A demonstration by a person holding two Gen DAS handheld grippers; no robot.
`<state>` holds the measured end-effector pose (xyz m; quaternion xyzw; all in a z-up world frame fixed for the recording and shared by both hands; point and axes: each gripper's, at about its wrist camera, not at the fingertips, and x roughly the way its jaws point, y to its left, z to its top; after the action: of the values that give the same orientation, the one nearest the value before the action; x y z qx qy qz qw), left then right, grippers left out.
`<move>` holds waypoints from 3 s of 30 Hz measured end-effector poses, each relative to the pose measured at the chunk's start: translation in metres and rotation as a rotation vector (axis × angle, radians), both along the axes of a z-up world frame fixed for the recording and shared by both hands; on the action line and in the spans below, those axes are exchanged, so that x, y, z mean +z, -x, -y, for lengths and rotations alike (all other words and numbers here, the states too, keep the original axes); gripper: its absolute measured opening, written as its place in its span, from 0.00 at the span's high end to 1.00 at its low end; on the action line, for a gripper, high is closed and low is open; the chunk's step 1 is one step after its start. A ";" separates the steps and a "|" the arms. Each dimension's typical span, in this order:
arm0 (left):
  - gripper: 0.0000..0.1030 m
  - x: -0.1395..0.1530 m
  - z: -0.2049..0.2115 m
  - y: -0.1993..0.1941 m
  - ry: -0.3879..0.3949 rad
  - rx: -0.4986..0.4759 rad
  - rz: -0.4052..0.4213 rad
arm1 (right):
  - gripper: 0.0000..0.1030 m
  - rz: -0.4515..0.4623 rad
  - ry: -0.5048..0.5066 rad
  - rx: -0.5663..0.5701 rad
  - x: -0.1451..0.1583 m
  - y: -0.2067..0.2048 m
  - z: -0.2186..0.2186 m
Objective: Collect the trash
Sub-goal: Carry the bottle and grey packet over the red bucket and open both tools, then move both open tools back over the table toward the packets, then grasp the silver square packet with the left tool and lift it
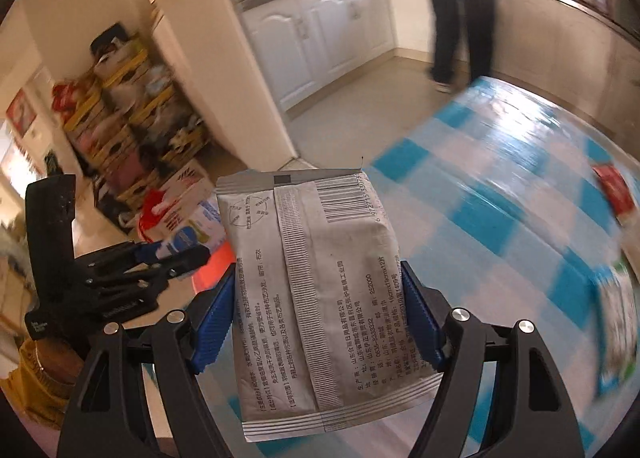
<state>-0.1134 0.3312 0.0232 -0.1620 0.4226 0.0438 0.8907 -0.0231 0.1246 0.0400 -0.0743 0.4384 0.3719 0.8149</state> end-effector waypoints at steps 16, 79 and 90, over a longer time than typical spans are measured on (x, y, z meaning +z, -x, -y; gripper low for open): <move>0.46 -0.046 -0.036 -0.015 0.010 0.095 -0.161 | 0.22 -0.094 0.017 0.116 -0.032 -0.029 -0.108; 0.19 0.032 0.334 -0.142 -0.203 -0.556 0.018 | 0.13 0.024 -0.156 -0.839 -0.016 0.035 0.373; 0.19 0.014 0.412 -0.216 -0.307 -0.621 0.004 | 0.13 0.037 -0.126 -0.900 -0.015 0.020 0.418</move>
<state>0.1022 -0.0813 0.0367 0.1100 0.4384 -0.1667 0.8763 -0.0426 -0.2933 0.0248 0.1665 0.3889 0.0053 0.9061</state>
